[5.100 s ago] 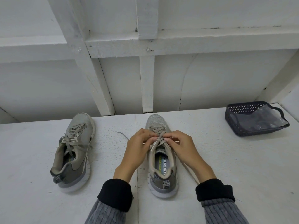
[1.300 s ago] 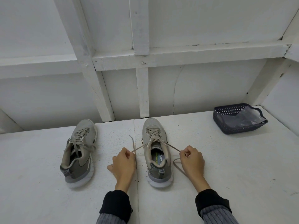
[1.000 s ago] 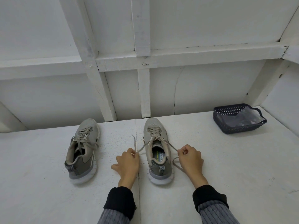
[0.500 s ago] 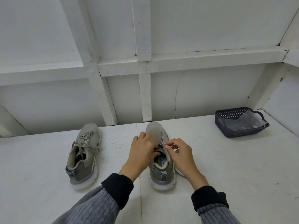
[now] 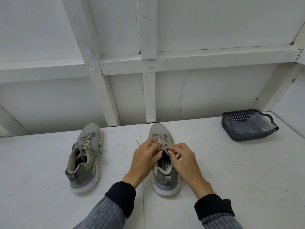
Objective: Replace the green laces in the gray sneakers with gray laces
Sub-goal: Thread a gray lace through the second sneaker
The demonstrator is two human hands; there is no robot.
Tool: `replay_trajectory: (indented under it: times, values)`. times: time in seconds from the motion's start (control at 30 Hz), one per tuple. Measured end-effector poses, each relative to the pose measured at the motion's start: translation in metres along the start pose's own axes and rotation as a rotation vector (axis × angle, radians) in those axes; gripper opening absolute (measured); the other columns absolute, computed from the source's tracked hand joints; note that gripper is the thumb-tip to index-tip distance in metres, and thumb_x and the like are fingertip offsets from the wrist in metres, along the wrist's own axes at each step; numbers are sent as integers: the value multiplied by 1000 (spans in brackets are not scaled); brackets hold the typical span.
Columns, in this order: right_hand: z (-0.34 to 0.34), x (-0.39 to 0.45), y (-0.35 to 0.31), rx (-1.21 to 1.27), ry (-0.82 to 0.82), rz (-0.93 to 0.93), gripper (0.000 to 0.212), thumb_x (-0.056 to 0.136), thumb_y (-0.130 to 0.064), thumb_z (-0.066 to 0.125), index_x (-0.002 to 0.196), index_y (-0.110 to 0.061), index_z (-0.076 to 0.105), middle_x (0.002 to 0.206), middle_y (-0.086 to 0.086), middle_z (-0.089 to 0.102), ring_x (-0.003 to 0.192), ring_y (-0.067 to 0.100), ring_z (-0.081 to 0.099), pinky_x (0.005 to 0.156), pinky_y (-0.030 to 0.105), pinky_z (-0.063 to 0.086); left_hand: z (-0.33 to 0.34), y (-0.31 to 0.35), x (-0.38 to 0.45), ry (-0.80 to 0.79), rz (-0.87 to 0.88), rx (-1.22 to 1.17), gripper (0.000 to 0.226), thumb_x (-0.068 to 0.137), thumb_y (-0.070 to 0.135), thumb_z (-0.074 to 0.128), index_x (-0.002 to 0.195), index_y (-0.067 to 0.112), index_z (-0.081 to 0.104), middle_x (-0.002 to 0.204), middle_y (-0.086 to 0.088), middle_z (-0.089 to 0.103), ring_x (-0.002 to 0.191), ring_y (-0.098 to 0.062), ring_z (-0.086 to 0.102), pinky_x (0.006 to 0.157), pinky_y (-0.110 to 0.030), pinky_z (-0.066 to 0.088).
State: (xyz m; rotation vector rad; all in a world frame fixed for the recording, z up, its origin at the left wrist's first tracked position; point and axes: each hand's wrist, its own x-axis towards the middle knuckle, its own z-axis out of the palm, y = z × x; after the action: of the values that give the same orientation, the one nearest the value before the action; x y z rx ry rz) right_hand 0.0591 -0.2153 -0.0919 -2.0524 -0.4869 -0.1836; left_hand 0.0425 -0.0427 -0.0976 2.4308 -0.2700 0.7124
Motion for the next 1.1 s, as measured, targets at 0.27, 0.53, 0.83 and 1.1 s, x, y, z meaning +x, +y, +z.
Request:
replay_trajectory:
  times: [0.27,0.53,0.83,1.1]
  values:
    - [-3,7,5,-309,1,-275,19,86,-13,70,103,-8,68,109,1,56,101,10,50,86,21,46,5,2,-8,92,-158,-228,8,84,25,77,85,17,74,99,20,58,77,-2,63,66,-32,56]
    - [7,4,13,-421,171,-503,19,92,-9,51,97,1,66,101,11,63,95,20,56,82,22,48,-9,-11,-6,43,286,135,34,87,44,63,96,14,77,107,6,69,85,-9,66,59,-28,58]
    - [11,6,25,-423,198,-482,22,95,-12,48,103,1,65,98,11,65,89,23,58,77,26,51,-8,-7,-3,-74,274,217,25,96,31,47,101,13,65,104,2,64,82,-15,61,50,-33,53]
    - [14,9,26,-404,194,-440,23,97,-16,45,100,-3,63,88,8,63,80,17,53,72,23,47,6,8,-6,-6,-87,-35,30,96,36,43,103,15,62,98,2,59,80,-11,59,65,-26,48]
